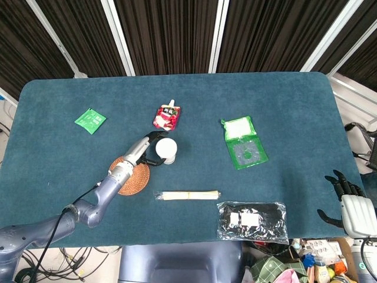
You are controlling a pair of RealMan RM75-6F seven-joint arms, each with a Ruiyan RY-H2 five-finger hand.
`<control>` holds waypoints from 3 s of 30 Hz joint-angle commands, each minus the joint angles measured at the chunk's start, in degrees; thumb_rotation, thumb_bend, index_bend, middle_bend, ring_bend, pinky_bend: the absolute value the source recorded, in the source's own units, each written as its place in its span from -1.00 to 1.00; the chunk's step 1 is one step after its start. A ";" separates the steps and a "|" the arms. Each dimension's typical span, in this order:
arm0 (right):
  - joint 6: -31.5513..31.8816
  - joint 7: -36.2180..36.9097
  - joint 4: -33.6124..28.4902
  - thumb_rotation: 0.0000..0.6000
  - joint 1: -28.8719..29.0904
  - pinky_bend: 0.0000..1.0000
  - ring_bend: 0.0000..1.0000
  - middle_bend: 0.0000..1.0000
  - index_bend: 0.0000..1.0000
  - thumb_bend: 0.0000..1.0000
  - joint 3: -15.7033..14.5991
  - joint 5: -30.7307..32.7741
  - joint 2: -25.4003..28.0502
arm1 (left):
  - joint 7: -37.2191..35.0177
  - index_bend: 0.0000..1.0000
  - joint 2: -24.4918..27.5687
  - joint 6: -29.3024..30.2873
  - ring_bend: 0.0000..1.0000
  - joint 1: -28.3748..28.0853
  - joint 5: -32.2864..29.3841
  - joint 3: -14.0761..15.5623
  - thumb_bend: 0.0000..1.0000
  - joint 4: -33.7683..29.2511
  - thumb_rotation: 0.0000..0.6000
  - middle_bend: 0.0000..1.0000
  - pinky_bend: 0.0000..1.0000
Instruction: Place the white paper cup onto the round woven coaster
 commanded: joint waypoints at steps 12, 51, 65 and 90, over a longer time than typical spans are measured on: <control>0.00 0.01 -0.07 1.00 -0.02 -0.62 -0.63 -0.91 -0.65 -0.79 0.04 0.14 -0.01 | -1.04 -0.56 -1.29 2.50 -1.00 0.16 1.51 0.14 -0.32 0.72 1.00 -0.36 -1.00; -0.12 -1.23 -0.20 1.00 0.00 -0.62 -0.62 -0.91 -0.65 -0.79 -0.11 0.22 0.01 | -14.81 -0.58 20.05 21.14 -1.00 17.41 17.09 15.16 -0.32 -11.51 1.00 -0.41 -1.00; -0.54 -1.22 -0.14 1.00 0.18 -0.62 -0.63 -0.91 -0.65 -0.80 -0.21 0.14 0.16 | -18.01 -0.55 14.51 21.30 -1.00 15.75 18.69 15.58 -0.32 -4.06 1.00 -0.43 -1.00; -1.97 -0.72 -0.61 1.00 0.60 -0.62 -0.63 -0.91 -0.65 -0.80 -0.75 0.04 0.84 | -14.05 -1.00 20.46 18.72 -1.00 14.83 17.29 16.82 -0.96 -8.61 1.00 -1.00 -1.00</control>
